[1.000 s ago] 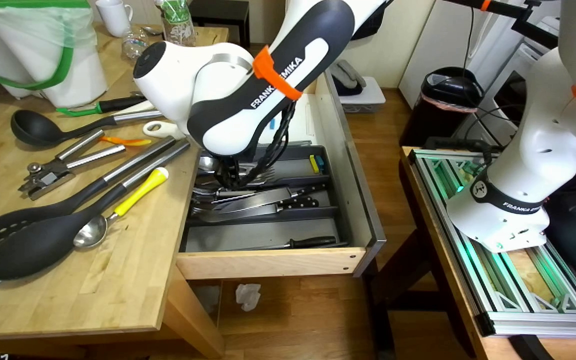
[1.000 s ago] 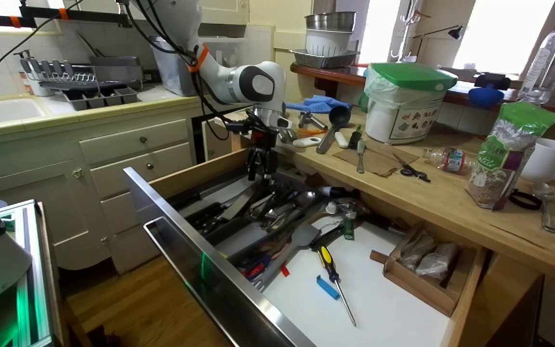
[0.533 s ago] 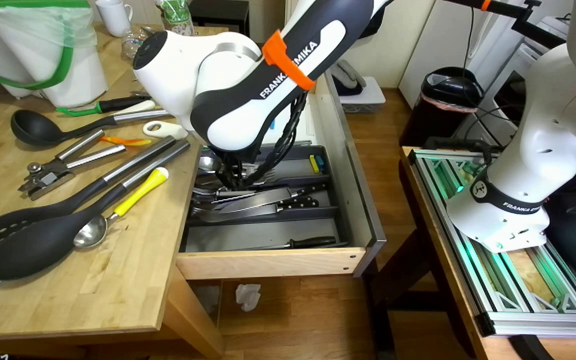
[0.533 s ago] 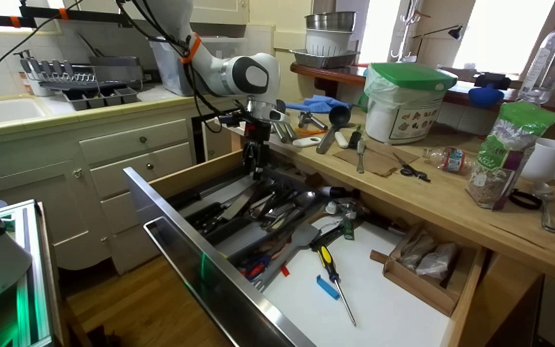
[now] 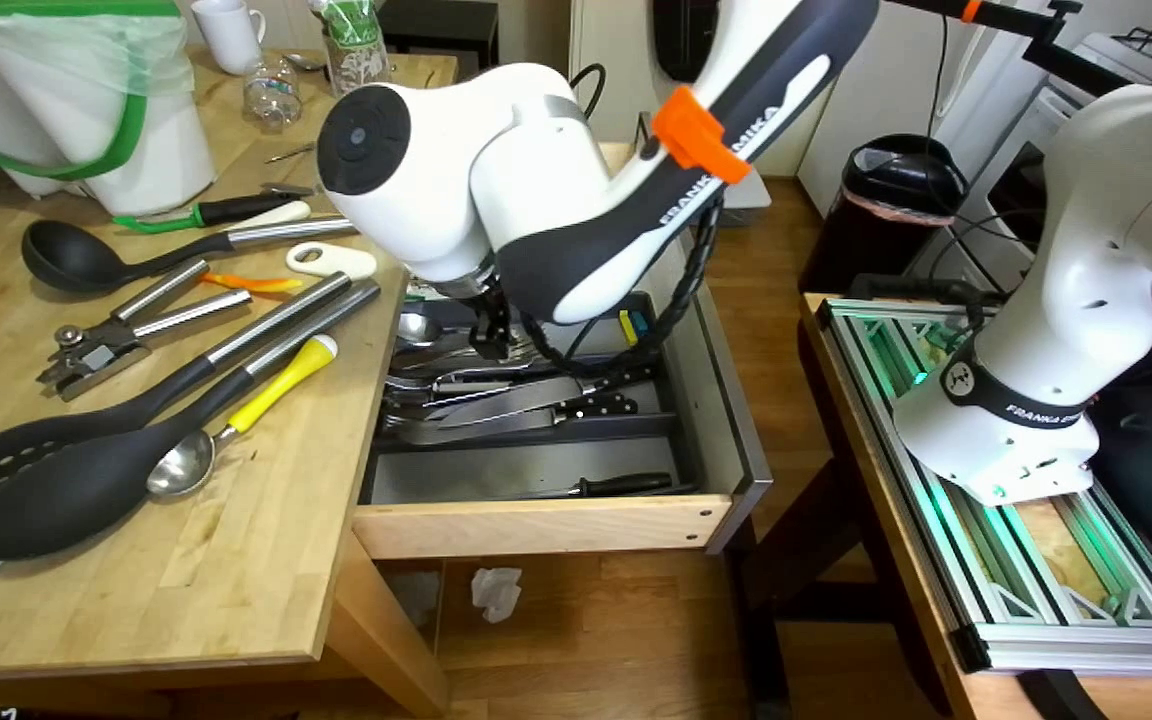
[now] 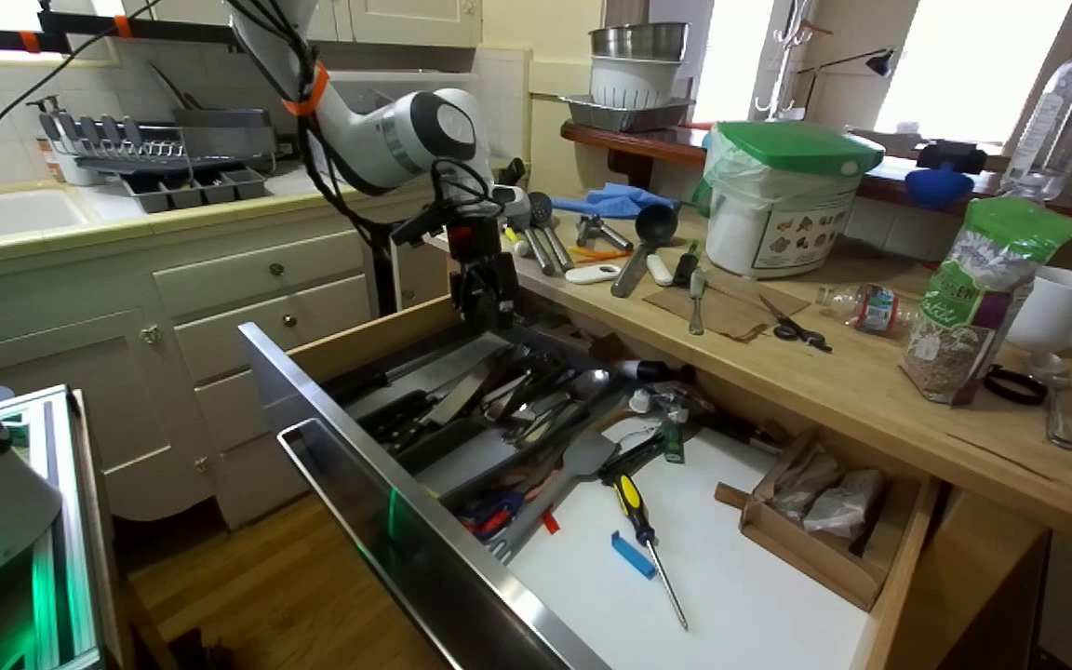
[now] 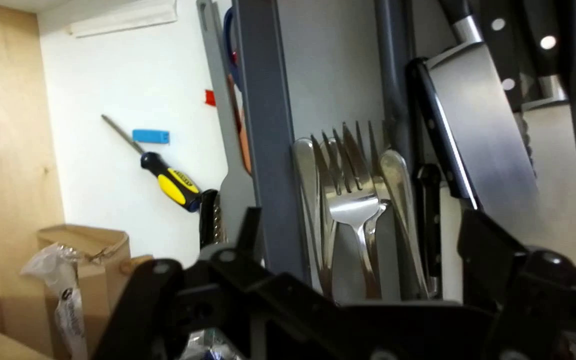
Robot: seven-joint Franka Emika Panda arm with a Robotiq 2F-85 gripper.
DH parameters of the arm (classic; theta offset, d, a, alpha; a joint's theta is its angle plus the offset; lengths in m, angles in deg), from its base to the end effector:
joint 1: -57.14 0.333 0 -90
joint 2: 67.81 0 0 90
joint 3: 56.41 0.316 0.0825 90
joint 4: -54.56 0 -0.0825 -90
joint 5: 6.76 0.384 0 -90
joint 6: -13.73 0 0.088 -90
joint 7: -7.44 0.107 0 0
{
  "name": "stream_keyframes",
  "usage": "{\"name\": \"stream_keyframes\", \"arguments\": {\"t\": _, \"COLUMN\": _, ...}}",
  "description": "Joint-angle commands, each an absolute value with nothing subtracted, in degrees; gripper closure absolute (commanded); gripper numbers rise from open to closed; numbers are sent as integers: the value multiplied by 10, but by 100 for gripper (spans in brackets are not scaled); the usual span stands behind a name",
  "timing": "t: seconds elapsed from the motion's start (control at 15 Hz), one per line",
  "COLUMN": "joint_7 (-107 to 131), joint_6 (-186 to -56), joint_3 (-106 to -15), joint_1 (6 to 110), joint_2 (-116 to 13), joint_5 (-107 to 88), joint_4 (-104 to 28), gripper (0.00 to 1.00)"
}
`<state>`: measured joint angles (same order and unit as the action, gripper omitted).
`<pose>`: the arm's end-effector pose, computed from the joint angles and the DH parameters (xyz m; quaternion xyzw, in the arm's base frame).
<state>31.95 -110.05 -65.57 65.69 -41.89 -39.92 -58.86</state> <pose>0.5868 -0.0264 0.2259 0.9596 -0.0174 -0.0777 0.2699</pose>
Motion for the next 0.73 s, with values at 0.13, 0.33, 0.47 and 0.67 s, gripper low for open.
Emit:
{"name": "stream_keyframes", "arguments": {"t": 0.13, "joint_7": 402, "joint_6": -1237, "joint_3": -660, "joint_1": 658, "joint_2": -550, "joint_5": -608, "joint_4": -758, "gripper": 0}}
{"name": "stream_keyframes", "arguments": {"t": 0.33, "joint_7": 455, "joint_6": -1335, "joint_3": -653, "joint_1": 620, "joint_2": -609, "joint_5": -691, "joint_4": -817, "gripper": 0}}
{"name": "stream_keyframes", "arguments": {"t": 0.47, "joint_7": 435, "joint_6": -1301, "joint_3": -635, "joint_1": 614, "joint_2": -574, "joint_5": -667, "joint_4": -779, "gripper": 0}}
{"name": "stream_keyframes", "arguments": {"t": 0.67, "joint_7": 436, "joint_6": -1317, "joint_3": -635, "joint_1": 603, "joint_2": -602, "joint_5": -674, "joint_4": -802, "gripper": 0}}
